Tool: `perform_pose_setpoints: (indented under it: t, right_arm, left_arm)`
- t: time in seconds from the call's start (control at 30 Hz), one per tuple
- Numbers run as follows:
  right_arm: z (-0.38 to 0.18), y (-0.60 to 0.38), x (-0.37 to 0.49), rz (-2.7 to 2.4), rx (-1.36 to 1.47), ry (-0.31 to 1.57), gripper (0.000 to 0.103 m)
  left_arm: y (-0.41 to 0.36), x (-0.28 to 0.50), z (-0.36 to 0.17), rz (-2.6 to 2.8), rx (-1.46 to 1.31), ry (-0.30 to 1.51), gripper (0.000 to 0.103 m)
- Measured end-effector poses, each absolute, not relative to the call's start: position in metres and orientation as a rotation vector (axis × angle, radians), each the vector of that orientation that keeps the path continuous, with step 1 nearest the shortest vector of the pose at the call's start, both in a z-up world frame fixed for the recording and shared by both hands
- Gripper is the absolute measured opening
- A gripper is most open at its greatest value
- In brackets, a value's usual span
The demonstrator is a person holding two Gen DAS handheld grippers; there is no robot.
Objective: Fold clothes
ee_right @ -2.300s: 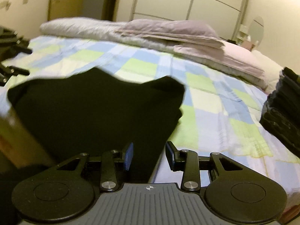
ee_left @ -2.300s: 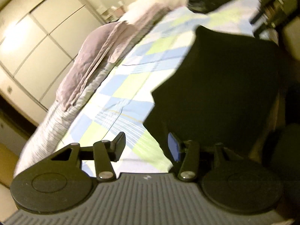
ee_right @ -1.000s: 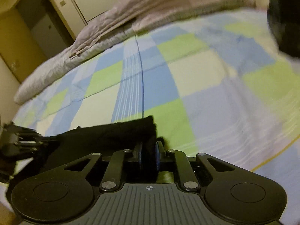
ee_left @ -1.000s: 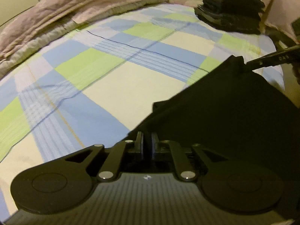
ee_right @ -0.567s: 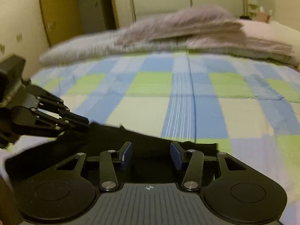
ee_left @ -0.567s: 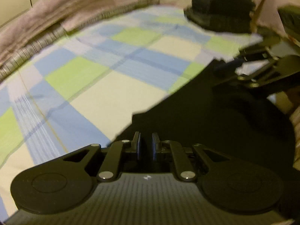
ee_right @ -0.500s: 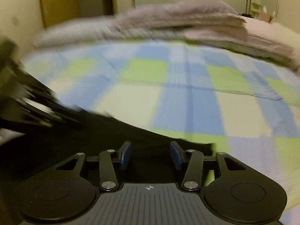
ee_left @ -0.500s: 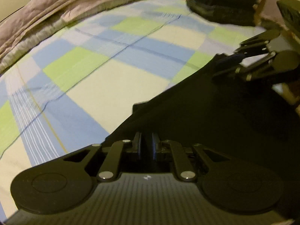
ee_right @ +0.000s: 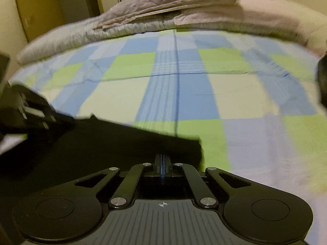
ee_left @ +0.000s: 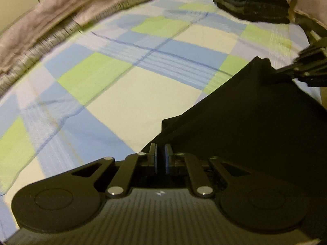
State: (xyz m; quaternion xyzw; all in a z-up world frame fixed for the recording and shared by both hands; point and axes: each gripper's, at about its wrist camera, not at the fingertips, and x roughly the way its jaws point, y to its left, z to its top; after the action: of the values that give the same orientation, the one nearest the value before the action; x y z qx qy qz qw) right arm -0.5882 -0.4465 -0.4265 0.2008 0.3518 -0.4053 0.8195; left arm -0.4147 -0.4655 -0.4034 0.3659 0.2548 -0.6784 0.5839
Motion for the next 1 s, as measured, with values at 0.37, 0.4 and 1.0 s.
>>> perform_pose_setpoints:
  t: [0.37, 0.4, 1.0]
  right_arm:
    - [-0.441, -0.335, -0.633, -0.842, 0.556, 0.588, 0.003]
    - [-0.447, -0.330, -0.637, -0.845, 0.562, 0.579, 0.003]
    - [-0.434, -0.274, -0.656, -0.815, 0.539, 0.531, 0.049]
  left_arm:
    - [-0.342, -0.440, -0.396, -1.621, 0.772, 0.636, 0.010]
    - [-0.337, -0.437, -0.401, -1.612, 0.742, 0.654, 0.010]
    - [-0.256, -0.439, -0.373, -1.557, 0.680, 0.494, 0.011]
